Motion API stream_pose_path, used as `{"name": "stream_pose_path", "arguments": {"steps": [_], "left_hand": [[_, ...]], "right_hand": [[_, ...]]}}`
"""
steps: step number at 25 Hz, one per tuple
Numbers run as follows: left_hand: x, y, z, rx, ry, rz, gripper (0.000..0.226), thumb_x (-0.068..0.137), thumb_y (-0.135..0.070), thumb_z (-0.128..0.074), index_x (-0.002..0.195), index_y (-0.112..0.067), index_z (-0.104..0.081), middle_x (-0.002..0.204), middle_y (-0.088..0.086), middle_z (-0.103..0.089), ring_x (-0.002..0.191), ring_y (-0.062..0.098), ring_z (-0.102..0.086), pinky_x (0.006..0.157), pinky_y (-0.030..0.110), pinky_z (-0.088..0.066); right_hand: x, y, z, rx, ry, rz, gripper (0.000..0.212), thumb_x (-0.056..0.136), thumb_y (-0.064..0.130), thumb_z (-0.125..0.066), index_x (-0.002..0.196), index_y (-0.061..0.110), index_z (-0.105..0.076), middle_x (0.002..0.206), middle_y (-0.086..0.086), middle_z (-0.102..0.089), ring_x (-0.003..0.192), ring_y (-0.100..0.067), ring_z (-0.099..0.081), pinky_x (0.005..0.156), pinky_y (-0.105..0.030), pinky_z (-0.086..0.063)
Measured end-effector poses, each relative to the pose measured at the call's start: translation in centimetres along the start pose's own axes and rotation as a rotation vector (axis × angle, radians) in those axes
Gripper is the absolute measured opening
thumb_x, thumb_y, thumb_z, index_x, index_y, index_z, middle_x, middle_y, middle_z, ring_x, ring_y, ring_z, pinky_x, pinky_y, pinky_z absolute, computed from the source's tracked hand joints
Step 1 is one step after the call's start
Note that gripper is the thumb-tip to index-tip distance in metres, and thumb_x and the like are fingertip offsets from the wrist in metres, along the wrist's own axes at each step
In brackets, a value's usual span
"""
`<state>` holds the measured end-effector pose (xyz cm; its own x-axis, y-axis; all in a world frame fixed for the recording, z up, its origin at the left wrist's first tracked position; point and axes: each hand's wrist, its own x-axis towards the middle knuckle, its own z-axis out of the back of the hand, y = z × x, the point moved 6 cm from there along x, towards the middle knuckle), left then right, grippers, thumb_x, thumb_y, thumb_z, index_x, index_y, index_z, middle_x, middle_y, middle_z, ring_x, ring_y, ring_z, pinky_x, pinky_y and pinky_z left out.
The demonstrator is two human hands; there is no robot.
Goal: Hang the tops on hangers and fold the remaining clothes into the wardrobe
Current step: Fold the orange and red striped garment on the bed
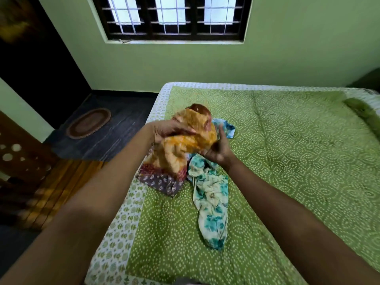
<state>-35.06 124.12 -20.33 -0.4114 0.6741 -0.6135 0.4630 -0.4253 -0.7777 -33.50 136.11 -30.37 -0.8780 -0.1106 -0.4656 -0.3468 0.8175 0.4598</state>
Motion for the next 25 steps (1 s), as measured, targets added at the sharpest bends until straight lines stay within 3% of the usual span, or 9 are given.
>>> {"name": "stream_pose_path", "arguments": {"steps": [3,5,9,11,13,15,18,20,25], "left_hand": [[1.4,6.2,-1.2,0.363,0.146,0.3,0.041,0.078,-0.048,-0.058,0.091,-0.013,-0.075,0.082,0.005,-0.061,0.04,0.005,-0.053,0.041,0.016,-0.045],[2.3,8.3,0.1,0.468,-0.019,0.311,0.049,0.091,-0.05,-0.046,0.106,-0.006,-0.064,0.082,0.006,-0.055,0.03,0.002,-0.04,0.032,0.013,-0.033],[3.7,9.1,2.7,-0.361,-0.54,-0.103,0.027,0.1,-0.018,-0.029,0.087,-0.005,-0.049,0.081,0.012,-0.06,0.066,0.019,-0.057,0.064,0.03,-0.049],[3.5,8.9,4.3,-0.46,-0.835,-0.215,0.021,0.098,-0.025,-0.037,0.101,-0.007,-0.046,0.1,0.018,-0.06,0.082,0.026,-0.059,0.069,0.038,-0.051],[3.0,7.7,4.5,-0.487,-0.952,-0.306,0.026,0.097,-0.035,-0.042,0.107,-0.011,-0.043,0.102,0.013,-0.056,0.08,0.023,-0.057,0.06,0.032,-0.051],[3.2,5.7,3.0,-0.185,-0.88,-0.294,0.046,0.093,-0.05,-0.045,0.115,-0.01,-0.049,0.095,0.005,-0.051,0.08,0.017,-0.052,0.059,0.028,-0.046],[3.7,3.0,0.3,0.805,-1.052,-0.372,0.054,0.08,-0.06,-0.056,0.108,-0.014,-0.056,0.102,0.002,-0.052,0.095,0.019,-0.053,0.083,0.034,-0.048],[4.7,2.4,-1.3,0.887,-0.984,-0.383,0.044,0.086,-0.05,-0.056,0.105,-0.011,-0.06,0.102,0.006,-0.058,0.097,0.023,-0.056,0.081,0.033,-0.046],[5.8,1.6,-2.5,0.698,-0.847,-0.396,0.022,0.096,-0.019,-0.05,0.095,0.001,-0.058,0.085,0.013,-0.055,0.078,0.025,-0.051,0.066,0.03,-0.037]], "right_hand": [[0.2,0.5,-1.6,-0.228,-0.025,0.012,0.027,0.089,0.016,-0.045,0.095,-0.001,-0.065,0.077,-0.016,-0.071,0.068,-0.026,-0.069,0.074,-0.043,-0.055],[-0.4,0.2,-1.9,-0.351,0.023,-0.038,0.025,0.076,0.005,-0.051,0.097,-0.002,-0.062,0.077,-0.015,-0.071,0.067,-0.027,-0.069,0.076,-0.039,-0.055],[-2.1,-0.5,-2.4,-0.599,0.13,-0.092,0.01,0.07,0.009,-0.06,0.074,0.008,-0.069,0.073,-0.006,-0.07,0.064,-0.02,-0.065,0.072,-0.03,-0.051],[-1.8,0.3,-1.6,-0.644,0.007,-0.002,0.039,0.073,0.036,-0.07,0.106,0.014,-0.068,0.106,-0.008,-0.069,0.096,-0.023,-0.065,0.095,-0.04,-0.046],[-0.5,1.0,0.7,-0.698,-0.077,0.073,0.086,0.072,0.07,-0.061,0.141,0.021,-0.043,0.144,-0.007,-0.044,0.132,-0.027,-0.04,0.113,-0.051,-0.026],[-1.9,1.2,0.6,-0.799,-0.123,0.116,0.085,0.082,0.073,-0.043,0.148,0.022,-0.026,0.153,-0.005,-0.028,0.142,-0.029,-0.023,0.116,-0.05,-0.018],[-3.1,1.4,0.0,-0.938,-0.13,0.191,0.065,0.098,0.054,-0.022,0.151,0.016,-0.011,0.157,-0.004,-0.011,0.145,-0.026,-0.009,0.118,-0.043,-0.011],[-3.0,1.1,0.2,-0.893,-0.117,0.189,0.068,0.098,0.055,-0.02,0.151,0.015,-0.01,0.157,-0.007,-0.011,0.145,-0.026,-0.011,0.118,-0.046,-0.012],[-2.8,0.3,1.5,-0.885,-0.092,0.153,0.068,0.097,0.057,-0.019,0.151,0.015,-0.014,0.156,-0.009,-0.018,0.143,-0.024,-0.019,0.118,-0.046,-0.018]]}}
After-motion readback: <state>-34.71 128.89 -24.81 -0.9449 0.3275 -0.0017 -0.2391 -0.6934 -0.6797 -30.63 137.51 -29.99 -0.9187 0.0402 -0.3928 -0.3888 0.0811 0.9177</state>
